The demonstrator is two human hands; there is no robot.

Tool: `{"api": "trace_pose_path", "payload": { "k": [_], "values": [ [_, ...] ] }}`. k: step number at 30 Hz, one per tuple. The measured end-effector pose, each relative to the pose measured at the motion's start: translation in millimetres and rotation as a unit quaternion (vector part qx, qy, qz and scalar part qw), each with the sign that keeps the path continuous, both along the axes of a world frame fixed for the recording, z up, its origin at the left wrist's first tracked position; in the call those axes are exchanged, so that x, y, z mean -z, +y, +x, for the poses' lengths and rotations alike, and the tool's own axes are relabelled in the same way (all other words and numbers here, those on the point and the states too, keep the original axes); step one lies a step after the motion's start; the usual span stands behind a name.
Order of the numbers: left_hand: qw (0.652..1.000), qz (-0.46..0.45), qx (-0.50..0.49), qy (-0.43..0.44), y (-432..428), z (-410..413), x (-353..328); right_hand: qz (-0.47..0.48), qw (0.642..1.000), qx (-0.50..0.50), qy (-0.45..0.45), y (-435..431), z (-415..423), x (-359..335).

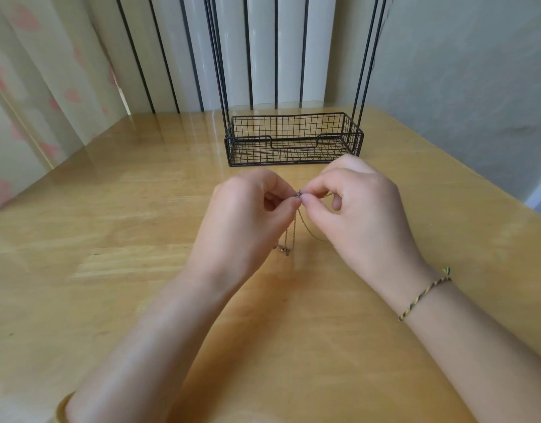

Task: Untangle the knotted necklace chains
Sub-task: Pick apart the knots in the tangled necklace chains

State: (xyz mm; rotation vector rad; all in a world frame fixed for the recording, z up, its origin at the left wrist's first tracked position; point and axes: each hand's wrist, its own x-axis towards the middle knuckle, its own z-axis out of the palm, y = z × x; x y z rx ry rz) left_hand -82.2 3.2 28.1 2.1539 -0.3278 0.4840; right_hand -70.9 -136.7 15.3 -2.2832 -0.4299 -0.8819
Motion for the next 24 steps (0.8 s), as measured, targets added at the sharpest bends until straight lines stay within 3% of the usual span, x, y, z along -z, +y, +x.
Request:
{"api": "trace_pose_path", "payload": {
  "k": [4,10,24],
  "values": [
    [1.000,0.017,0.002,-0.008,-1.3,0.0,0.3,-0.043,0.998,0.027,-0.023,1.7,-1.2,0.3],
    [0.999,0.030,0.010,-0.016,0.1,1.0,-0.9,-0.025,0.999,0.019,-0.034,4.1,-0.5,2.1],
    [0.998,-0.015,0.050,0.019,-3.4,-0.7,-2.9,0.047,0.997,0.035,0.054,1.4,-2.4,-5.9]
  ]
}}
